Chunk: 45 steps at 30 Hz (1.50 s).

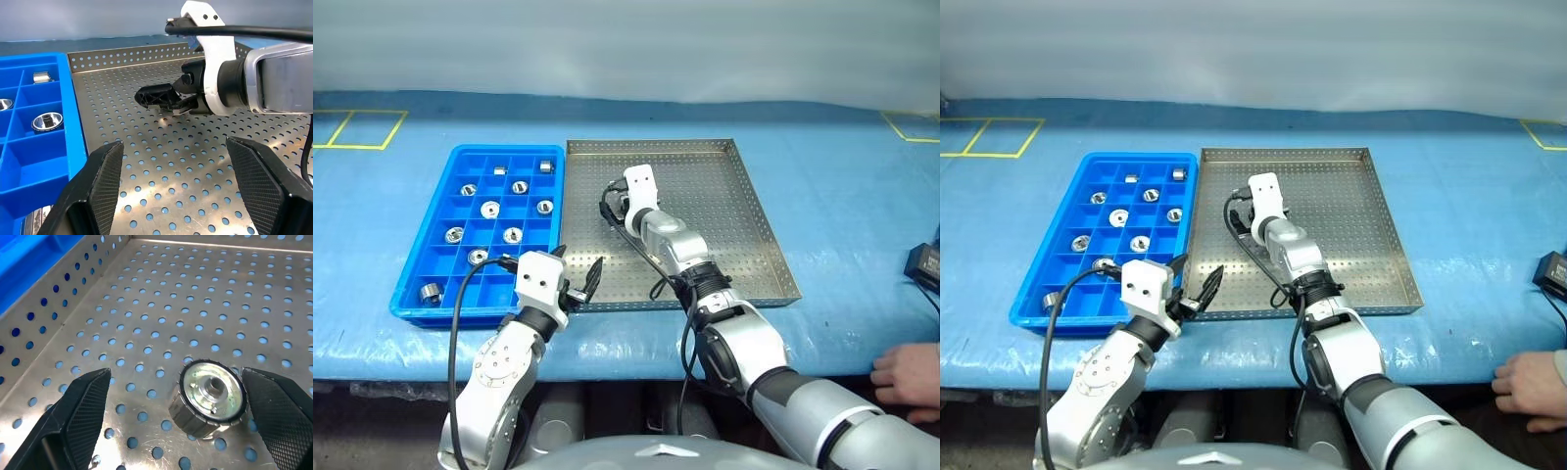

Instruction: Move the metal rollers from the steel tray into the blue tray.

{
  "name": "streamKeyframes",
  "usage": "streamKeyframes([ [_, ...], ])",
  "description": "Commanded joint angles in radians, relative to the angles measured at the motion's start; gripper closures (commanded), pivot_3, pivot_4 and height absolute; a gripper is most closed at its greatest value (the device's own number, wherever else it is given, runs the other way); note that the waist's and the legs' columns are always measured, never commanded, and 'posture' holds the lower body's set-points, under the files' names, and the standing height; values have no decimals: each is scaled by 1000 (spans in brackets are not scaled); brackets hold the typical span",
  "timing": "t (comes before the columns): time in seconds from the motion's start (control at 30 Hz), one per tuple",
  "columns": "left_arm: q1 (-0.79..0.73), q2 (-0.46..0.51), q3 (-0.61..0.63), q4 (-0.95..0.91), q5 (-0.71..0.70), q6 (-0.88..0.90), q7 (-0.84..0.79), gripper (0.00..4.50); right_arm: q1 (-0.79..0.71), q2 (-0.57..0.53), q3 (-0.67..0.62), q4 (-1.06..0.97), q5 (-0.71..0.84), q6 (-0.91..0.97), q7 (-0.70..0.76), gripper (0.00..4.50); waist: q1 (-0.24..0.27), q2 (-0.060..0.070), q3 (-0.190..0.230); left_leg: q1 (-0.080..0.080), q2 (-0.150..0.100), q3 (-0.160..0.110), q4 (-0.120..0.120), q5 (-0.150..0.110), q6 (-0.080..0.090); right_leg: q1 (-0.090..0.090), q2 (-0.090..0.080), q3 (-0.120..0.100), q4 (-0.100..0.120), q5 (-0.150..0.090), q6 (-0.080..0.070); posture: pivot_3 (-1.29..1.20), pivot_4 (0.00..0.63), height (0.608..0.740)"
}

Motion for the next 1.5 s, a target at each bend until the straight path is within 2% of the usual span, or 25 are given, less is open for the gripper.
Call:
streamKeyframes([
  [0.03, 3, 1, -3, -51, 6, -27, 3, 853, -28, -11, -17, 38, -12, -48, -20, 386, 4, 0, 0, 0, 0, 0, 0, 0, 0, 0, 0, 0, 0, 0, 0, 307, 150, 740],
  [0.07, 4, 1, -3, -52, 6, -28, 2, 853, -26, -12, -15, 41, -12, -52, -12, 586, 6, 0, 0, 0, 0, 0, 0, 0, 0, 0, 0, 0, 0, 0, 0, 307, 150, 740],
  [0.23, 6, -1, -6, -51, 9, -31, 4, 853, -8, -16, -9, 25, -21, -56, 4, 2261, 7, 0, 0, 0, 0, 0, 0, 0, 0, 0, 0, 0, 0, 0, 0, 309, 150, 740],
  [0.3, 8, -2, -7, -52, 10, -31, 6, 853, 2, -17, -12, 2, -19, -49, 6, 2698, 7, 0, 0, 0, 0, 0, 0, 0, 0, 0, 0, 0, 0, 0, 0, 316, 150, 740],
  [0.47, 20, -15, 0, -62, 45, -47, 45, 853, 44, 9, 6, -191, -9, -39, 18, 2697, 9, 1, 1, -1, 0, 0, 0, 0, 0, -1, 0, 0, 0, 0, 0, 336, 150, 740],
  [0.63, 45, -38, 38, -80, 82, -94, 101, 853, 94, 30, 147, -546, -7, 147, 132, 2697, 11, 1, 1, -4, 0, 0, 0, 0, 0, -5, 0, 0, 0, 0, 0, 363, 150, 740],
  [0.8, 94, -52, 94, -129, 157, -155, 172, 853, 124, 61, 275, -747, 22, 361, 209, 2697, 25, 1, 1, -4, 1, -1, -1, 0, 0, -5, 1, -1, 0, -1, -1, 398, 150, 740],
  [0.93, 197, -56, 123, -174, 159, -200, 171, 853, 144, 78, 371, -787, 30, 415, 257, 2697, 51, 1, 1, -4, 1, -1, -1, 0, 0, -5, -1, -1, 0, -3, 4, 431, 150, 740],
  [1.13, 381, -109, 154, -212, 143, -285, 191, 853, 175, 98, 479, -776, 30, 413, 310, 2697, 81, 0, 1, -5, 2, -1, -1, 0, 0, -5, -2, -2, -3, -5, 1, 491, 150, 740],
  [1.33, 444, -131, 163, -191, 153, -336, 191, 853, 247, 92, 564, -787, 36, 425, 347, 2697, 128, 0, 1, -6, 1, -2, -1, 0, 0, -5, -1, -5, -3, -6, 0, 530, 150, 740],
  [1.5, 453, -127, 161, -165, 130, -355, 166, 853, 291, 77, 567, -787, 27, 444, 333, 2697, 161, 0, 1, -7, 1, -2, -1, 0, 0, -7, -1, -5, -3, -7, 0, 522, 150, 740],
])
